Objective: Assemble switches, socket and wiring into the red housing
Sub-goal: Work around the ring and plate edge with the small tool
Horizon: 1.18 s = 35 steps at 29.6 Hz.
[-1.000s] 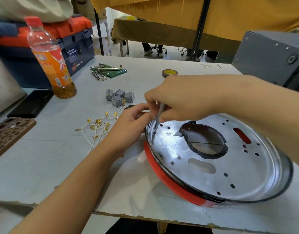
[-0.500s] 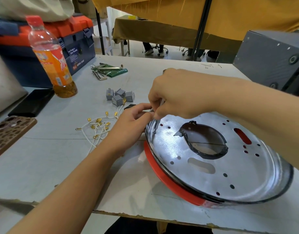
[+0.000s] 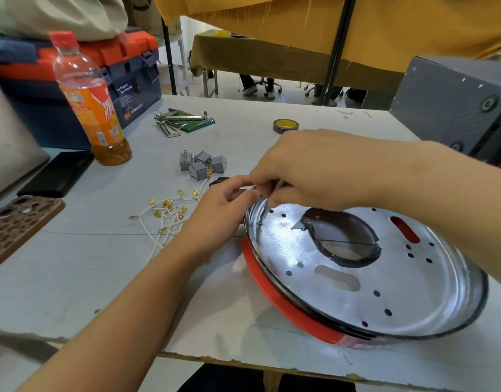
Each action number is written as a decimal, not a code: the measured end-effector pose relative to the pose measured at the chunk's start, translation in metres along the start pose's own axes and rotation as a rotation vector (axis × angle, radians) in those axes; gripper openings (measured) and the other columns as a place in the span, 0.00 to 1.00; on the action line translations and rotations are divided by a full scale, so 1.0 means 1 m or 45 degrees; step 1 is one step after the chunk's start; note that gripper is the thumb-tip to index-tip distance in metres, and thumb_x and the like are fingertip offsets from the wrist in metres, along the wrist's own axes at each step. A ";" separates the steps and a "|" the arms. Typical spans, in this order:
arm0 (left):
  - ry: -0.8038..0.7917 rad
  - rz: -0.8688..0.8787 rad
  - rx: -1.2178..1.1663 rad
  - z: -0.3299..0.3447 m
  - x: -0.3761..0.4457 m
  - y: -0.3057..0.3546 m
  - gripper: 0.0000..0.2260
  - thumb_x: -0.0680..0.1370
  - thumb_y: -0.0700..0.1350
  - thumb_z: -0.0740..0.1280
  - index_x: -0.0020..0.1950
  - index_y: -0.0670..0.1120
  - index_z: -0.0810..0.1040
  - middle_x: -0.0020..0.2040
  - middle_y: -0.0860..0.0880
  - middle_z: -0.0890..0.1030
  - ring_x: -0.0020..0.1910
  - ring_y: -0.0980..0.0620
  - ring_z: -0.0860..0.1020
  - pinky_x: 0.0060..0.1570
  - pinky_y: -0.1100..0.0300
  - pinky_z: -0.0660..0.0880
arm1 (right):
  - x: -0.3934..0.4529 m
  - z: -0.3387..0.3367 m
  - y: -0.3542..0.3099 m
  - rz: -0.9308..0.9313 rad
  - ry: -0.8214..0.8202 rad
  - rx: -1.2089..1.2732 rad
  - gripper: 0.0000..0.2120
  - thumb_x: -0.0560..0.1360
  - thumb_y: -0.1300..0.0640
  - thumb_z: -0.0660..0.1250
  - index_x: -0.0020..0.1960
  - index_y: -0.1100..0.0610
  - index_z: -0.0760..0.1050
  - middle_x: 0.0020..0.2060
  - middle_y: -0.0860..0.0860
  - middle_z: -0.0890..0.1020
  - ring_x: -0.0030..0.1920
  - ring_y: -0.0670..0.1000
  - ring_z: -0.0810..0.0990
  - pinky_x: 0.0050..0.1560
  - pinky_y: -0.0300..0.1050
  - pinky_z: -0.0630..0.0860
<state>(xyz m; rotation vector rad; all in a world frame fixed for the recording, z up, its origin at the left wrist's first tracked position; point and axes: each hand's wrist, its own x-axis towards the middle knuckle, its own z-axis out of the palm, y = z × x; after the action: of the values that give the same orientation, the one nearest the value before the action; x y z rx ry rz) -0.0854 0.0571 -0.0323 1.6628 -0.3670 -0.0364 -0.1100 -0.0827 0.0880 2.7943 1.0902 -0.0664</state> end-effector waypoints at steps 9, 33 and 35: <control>0.009 -0.013 -0.004 0.001 0.000 -0.001 0.08 0.77 0.43 0.63 0.50 0.51 0.81 0.41 0.50 0.84 0.40 0.60 0.79 0.41 0.67 0.75 | 0.012 0.002 0.001 0.115 0.006 0.161 0.10 0.75 0.54 0.67 0.36 0.54 0.74 0.29 0.49 0.73 0.32 0.46 0.69 0.31 0.41 0.64; 0.050 0.058 0.173 -0.001 0.000 0.000 0.11 0.79 0.44 0.61 0.56 0.50 0.80 0.46 0.56 0.84 0.46 0.62 0.81 0.47 0.70 0.75 | -0.019 0.002 0.009 0.361 -0.028 0.276 0.13 0.80 0.52 0.58 0.46 0.56 0.79 0.34 0.50 0.82 0.36 0.49 0.78 0.42 0.46 0.76; 0.063 0.084 0.223 -0.001 0.000 0.002 0.10 0.80 0.47 0.60 0.54 0.52 0.81 0.46 0.58 0.84 0.47 0.62 0.80 0.47 0.70 0.74 | -0.029 0.008 0.016 0.428 0.036 0.443 0.12 0.81 0.51 0.56 0.43 0.51 0.75 0.28 0.47 0.81 0.31 0.43 0.78 0.38 0.42 0.74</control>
<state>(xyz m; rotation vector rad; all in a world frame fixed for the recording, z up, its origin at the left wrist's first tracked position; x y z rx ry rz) -0.0860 0.0581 -0.0303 1.8194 -0.3963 0.0882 -0.1201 -0.1152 0.0845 3.2577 0.6495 -0.1981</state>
